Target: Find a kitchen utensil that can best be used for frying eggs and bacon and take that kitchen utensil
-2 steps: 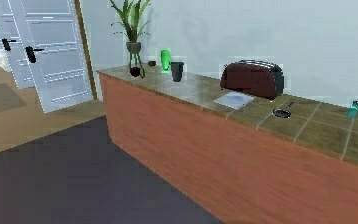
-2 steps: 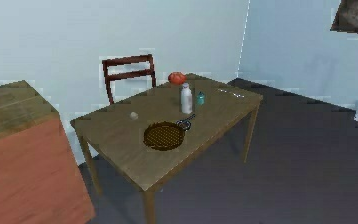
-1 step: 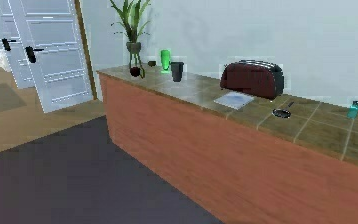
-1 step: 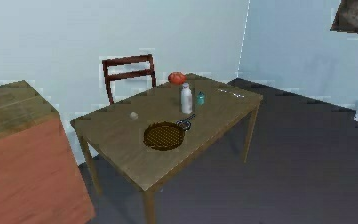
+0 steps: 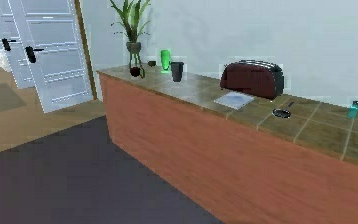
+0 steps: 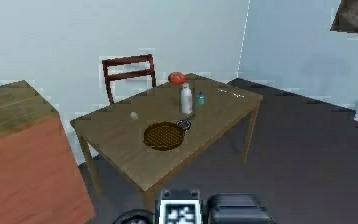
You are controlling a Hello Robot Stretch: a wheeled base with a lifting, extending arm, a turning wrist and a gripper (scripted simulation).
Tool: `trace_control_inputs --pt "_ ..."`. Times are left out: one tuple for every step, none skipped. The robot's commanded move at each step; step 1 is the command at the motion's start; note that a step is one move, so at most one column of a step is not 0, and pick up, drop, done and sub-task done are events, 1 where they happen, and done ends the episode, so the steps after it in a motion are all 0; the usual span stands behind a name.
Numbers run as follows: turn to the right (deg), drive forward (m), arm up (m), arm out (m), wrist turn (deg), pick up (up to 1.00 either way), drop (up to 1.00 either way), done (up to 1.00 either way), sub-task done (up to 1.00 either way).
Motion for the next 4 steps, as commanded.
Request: trace_control_inputs --pt "0.0 0.0 0.0 0.48 0.0 0.0 0.0 0.0 0.0" --pt "0.0 0.0 0.0 0.0 45.0 0.0 0.0 0.0 0.0" --pt "0.0 0.0 0.0 0.02 0.0 0.0 0.0 0.0 0.0" --pt "0.0 0.0 0.0 0.0 45.0 0.0 0.0 0.0 0.0"
